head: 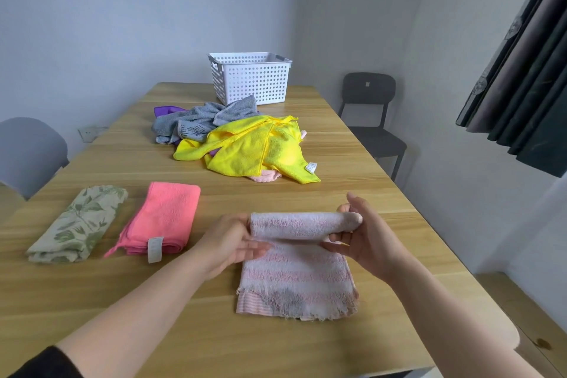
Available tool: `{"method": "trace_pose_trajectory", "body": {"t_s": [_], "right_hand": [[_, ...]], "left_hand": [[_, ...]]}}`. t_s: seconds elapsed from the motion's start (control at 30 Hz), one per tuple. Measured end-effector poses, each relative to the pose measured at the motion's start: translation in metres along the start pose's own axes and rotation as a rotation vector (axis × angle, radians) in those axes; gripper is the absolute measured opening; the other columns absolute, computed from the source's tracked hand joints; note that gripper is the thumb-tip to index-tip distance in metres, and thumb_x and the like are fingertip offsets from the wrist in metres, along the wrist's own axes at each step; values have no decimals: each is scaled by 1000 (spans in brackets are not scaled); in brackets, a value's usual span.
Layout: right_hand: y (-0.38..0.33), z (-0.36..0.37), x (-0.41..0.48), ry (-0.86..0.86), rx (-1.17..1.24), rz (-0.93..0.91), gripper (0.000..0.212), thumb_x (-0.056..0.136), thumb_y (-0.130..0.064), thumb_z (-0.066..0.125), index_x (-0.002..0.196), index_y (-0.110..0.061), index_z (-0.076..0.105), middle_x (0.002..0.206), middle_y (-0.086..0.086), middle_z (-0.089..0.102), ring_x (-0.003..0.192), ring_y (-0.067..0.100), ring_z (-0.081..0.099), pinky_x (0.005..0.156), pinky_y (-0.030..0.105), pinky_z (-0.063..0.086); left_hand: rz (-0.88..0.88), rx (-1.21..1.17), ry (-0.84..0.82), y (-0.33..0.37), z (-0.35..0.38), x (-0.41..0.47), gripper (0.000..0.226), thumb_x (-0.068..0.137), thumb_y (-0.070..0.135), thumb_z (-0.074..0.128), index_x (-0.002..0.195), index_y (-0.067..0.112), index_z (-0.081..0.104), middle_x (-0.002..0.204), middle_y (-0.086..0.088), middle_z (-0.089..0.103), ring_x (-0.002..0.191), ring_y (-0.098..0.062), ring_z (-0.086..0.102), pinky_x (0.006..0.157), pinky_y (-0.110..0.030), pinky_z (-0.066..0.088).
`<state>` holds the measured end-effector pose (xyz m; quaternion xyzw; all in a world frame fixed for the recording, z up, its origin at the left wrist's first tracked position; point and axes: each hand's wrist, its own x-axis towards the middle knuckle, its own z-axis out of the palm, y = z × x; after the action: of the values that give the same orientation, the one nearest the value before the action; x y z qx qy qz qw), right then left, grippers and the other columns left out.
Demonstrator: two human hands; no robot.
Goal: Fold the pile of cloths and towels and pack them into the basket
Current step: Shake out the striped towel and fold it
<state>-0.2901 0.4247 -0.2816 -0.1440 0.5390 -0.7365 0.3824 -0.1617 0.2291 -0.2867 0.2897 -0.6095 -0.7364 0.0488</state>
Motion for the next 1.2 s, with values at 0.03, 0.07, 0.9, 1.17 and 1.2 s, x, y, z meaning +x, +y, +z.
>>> {"method": "trace_pose_trajectory", "body": {"t_s": [0.03, 0.07, 0.9, 1.17, 1.2], "right_hand": [[2, 0, -1, -5, -31, -17, 32, 81, -42, 58, 72, -14, 48, 65, 6, 47, 59, 20, 53, 89, 47, 46], [3, 0, -2, -8, -73, -45, 31, 84, -38, 61, 71, -12, 48, 67, 8, 45, 60, 22, 51, 83, 45, 46], [33, 3, -54, 43, -762, -252, 56, 78, -13, 64, 123, -43, 51, 114, -8, 55, 83, 28, 61, 66, 30, 54], [39, 9, -50, 270, -697, -315, 36, 86, -3, 60, 111, -28, 59, 86, 1, 64, 64, 8, 57, 57, 17, 46], [42, 9, -51, 268, -714, -314, 39, 84, 0, 60, 111, -28, 59, 83, 2, 63, 65, 11, 57, 57, 19, 46]], "left_hand": [[-23, -57, 17, 1, 0, -1, 25, 92, -3, 35, 91, 0, 59, 98, -24, 64, 80, -33, 67, 69, -35, 57], [-33, -99, 29, 0, -1, 1, 23, 94, 7, 38, 90, 0, 60, 96, -24, 64, 79, -32, 66, 69, -36, 57], [381, 183, -66, -26, -9, -22, 38, 77, -19, 58, 94, 15, 65, 135, 9, 46, 109, 2, 54, 66, -12, 49], [422, 459, -115, -39, -21, -27, 43, 57, 10, 56, 88, 39, 65, 131, 22, 51, 125, 3, 44, 99, -32, 42], [429, 505, -117, -42, -22, -27, 45, 57, 10, 54, 88, 41, 63, 130, 22, 51, 125, 4, 44, 97, -31, 43]]}}
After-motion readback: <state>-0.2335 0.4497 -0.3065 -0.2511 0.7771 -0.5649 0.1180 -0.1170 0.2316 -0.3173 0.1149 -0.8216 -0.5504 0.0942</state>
